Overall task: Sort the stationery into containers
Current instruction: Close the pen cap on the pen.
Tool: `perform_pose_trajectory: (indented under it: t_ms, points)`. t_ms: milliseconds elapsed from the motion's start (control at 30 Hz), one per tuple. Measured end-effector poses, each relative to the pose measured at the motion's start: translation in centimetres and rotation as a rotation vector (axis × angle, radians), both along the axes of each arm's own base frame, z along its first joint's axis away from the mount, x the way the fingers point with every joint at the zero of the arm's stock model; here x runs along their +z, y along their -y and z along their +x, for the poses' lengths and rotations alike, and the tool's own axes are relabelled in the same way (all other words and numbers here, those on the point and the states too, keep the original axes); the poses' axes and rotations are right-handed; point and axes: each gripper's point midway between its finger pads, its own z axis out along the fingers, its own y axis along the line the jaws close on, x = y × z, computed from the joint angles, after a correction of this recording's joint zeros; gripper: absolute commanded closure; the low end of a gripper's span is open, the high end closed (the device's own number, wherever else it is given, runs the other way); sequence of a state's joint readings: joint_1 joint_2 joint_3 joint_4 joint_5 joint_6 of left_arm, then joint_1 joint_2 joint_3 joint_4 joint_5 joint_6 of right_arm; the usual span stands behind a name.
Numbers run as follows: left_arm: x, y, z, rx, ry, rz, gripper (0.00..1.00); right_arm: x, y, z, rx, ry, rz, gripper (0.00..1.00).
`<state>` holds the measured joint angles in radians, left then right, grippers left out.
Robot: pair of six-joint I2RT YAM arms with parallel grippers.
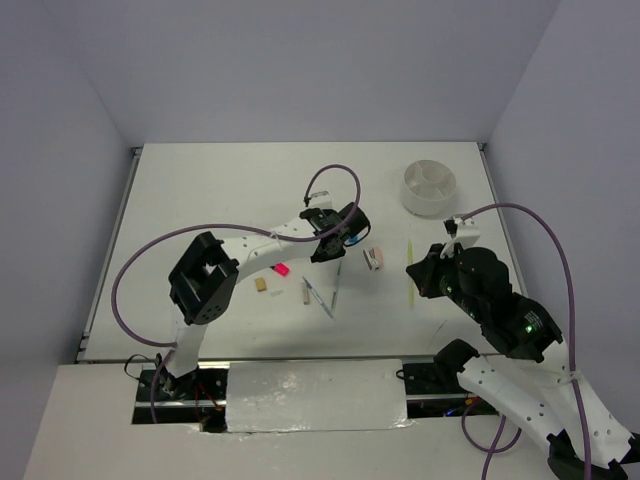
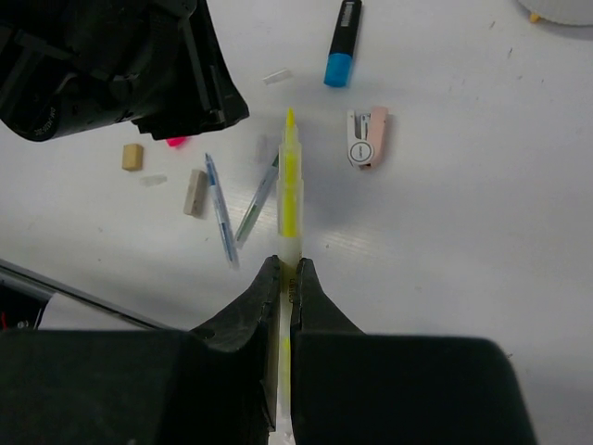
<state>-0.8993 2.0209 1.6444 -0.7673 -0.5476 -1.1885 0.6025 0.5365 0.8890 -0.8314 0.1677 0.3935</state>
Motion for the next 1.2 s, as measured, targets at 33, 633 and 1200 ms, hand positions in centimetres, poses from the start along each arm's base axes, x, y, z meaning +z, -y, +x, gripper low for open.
perform_pose_trajectory:
  t_ms: [33, 633, 1200]
  points:
    - [-0.1, 0.0, -0.1, 0.001, -0.002, 0.001, 0.52, 0.0, 0.0, 0.0, 0.001, 0.0, -0.001, 1.0]
    - [-3.7, 1.1, -0.5, -0.004, -0.068, -0.012, 0.58, -1.3, -0.5, -0.2, 0.038, -0.025, -0.015, 1.0]
    - [-5.9, 1.4, -0.7, -0.01, -0.101, -0.003, 0.74, -1.7, -0.9, -0.2, 0.058, -0.034, -0.019, 1.0]
